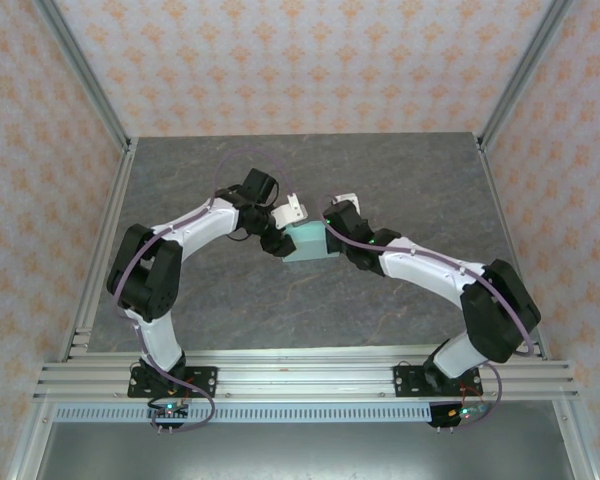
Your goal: Fold the paper box
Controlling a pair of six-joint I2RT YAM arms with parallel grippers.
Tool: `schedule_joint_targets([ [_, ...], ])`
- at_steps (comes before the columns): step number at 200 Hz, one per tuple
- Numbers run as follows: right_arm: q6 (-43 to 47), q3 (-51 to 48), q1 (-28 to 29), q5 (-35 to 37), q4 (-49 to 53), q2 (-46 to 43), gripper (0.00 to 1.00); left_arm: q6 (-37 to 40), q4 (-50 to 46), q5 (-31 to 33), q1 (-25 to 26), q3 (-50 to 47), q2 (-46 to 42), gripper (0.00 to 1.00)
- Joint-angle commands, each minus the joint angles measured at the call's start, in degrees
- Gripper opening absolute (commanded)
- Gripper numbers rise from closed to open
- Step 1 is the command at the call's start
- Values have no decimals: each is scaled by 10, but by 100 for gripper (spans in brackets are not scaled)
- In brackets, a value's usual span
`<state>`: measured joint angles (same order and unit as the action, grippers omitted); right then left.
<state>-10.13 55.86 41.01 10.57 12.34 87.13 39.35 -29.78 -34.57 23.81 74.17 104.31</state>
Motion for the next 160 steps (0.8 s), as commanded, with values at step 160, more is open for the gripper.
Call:
schedule_joint_targets([
  [160, -41, 26, 23, 56, 42, 21, 0, -182, 56, 73, -13, -68, -131, 76],
])
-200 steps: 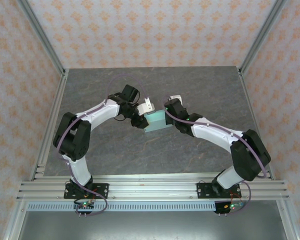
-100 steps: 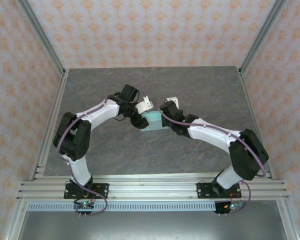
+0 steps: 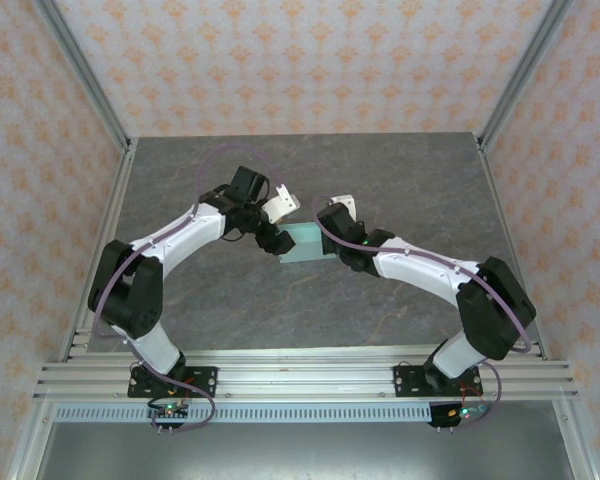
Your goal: Fold the paper box
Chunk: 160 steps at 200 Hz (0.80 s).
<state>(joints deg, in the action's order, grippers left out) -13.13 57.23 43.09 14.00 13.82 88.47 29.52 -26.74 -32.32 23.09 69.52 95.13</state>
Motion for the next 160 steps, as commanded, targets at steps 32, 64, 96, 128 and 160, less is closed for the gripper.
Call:
schedule_joint_targets([
  [32, -10, 13, 3, 21, 28, 6, 0, -136, 10, 107, -4, -31, -55, 61],
  [64, -9, 13, 2, 23, 26, 4, 0, -135, -1, 108, -2, -31, -54, 39],
  [96, -10, 12, 2, 24, 28, 2, 0, -140, 2, 104, 2, -25, -46, 25],
  [128, -12, 10, 3, 24, 26, -2, 0, -158, 6, 120, 13, -18, -39, 15],
  [160, -19, 7, 3, 19, 23, -1, 0, -240, 21, 170, 23, -15, -35, 9],
])
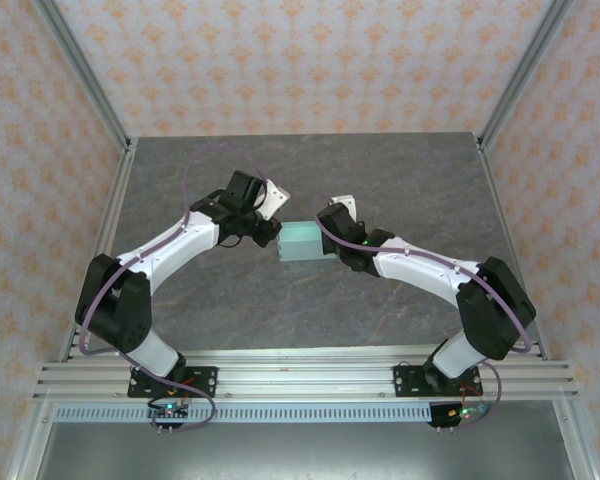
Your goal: Fold the paper box
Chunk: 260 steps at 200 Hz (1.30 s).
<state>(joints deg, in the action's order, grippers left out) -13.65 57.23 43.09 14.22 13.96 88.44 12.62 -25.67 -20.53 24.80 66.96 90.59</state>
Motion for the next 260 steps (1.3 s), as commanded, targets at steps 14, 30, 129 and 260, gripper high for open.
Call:
schedule_joint_targets([
  [14, -15, 6, 6, 18, 19, -1, 0, -127, 22, 71, 11, 11, 8, 6],
  [30, -15, 8, 11, 24, 18, 3, 0, -181, 27, 93, 23, 14, 7, 2],
  [129, -21, -9, 14, 23, 1, 2, 0, -339, -11, 126, 53, 61, 43, 0],
  [260, -19, -12, 14, 32, -1, 1, 0, -411, 35, 147, 55, 31, 45, 0],
])
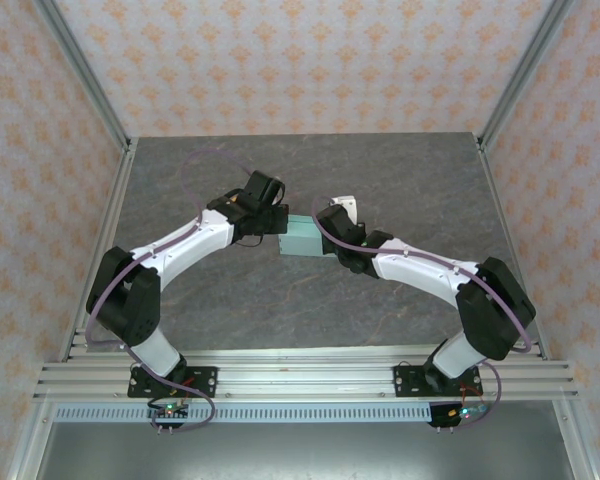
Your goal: Fold the paper box
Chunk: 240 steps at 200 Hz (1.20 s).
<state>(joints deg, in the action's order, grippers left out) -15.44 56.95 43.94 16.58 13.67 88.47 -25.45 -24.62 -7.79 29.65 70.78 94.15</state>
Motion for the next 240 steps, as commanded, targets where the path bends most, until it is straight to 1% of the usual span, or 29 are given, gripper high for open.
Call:
schedule_joint_targets([
  [1, -1, -10, 5, 8, 2, 1, 0, -31, 25, 20, 7, -9, 9, 0],
  [64, -2, -12, 5, 12, 1, 1, 0, -45, 53, 39, 16, -37, 17, 0],
  [109, 4, -20, 5, 30, 3, -9, 0, -12, 92, 75, 21, -80, 6, 0],
  [147, 9, -21, 5, 43, 4, -15, 0, 6, 144, 78, 26, -125, -3, 0],
  [185, 1, -48, 5, 26, -26, -24, 0, 10, 214, 89, 41, -189, -14, 0],
  [240, -11, -103, 5, -7, -80, -44, 0, 7, 299, 158, 66, -277, -36, 0],
])
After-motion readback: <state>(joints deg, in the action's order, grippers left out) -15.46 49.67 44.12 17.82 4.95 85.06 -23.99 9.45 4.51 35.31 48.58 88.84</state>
